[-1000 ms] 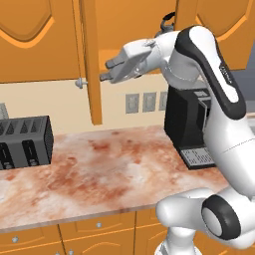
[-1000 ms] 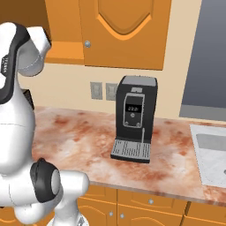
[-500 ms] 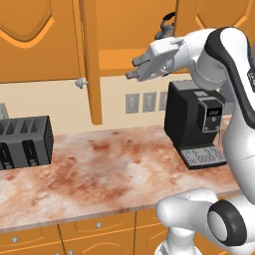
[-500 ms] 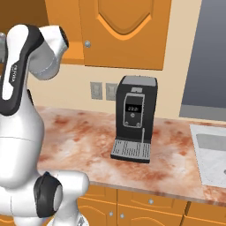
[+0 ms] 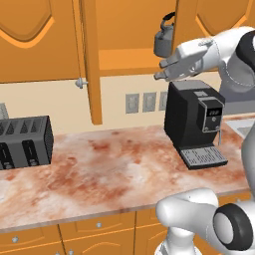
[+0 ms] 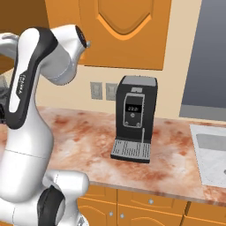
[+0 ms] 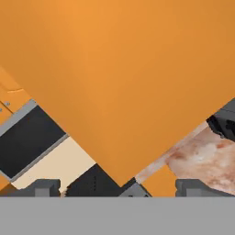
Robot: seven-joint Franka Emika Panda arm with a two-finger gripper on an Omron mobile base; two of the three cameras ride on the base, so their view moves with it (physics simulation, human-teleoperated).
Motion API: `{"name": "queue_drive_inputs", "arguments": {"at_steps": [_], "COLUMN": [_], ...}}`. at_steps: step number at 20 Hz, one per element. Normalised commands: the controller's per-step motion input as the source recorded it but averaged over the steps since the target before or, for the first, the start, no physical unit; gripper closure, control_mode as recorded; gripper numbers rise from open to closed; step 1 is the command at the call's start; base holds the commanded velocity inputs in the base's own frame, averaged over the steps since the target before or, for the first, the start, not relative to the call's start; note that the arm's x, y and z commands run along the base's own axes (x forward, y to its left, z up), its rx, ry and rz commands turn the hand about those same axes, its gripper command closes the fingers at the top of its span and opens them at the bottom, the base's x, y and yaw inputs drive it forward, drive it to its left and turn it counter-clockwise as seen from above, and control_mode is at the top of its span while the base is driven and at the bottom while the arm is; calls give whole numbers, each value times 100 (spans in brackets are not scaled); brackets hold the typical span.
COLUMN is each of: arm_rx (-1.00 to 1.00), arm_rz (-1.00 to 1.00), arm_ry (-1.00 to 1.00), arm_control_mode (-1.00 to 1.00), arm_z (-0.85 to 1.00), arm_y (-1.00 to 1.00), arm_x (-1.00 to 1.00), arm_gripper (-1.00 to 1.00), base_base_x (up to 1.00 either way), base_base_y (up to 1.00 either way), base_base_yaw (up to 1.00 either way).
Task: Open the cabinet, pick the kettle from the cabinet, and place it in the sink.
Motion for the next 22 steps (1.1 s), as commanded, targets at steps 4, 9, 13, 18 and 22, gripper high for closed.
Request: {"name": "queue_drive_inputs", "arguments": {"at_steps": [4,9,13,18,22], "arm_rx": [-11,-11,-14,-13,-12], "arm_rz": [-13,-17,-19,-24,-20], "arm_ry": [0,0,-3,-5,0], "arm_control_mode": [-100,-100,-100,-100,-100], "arm_z": [8,11,4,5,3], "arm_y": [-49,-42,-35,-32,-28], "arm_x": [-10,-8,-3,0,1], "arm_gripper": [-100,-100,-100,-100,-100], "base_base_x": [0,0,0,0,0], "base_base_y": [0,0,0,0,0], "base_base_yaw": [0,0,0,0,0]}}
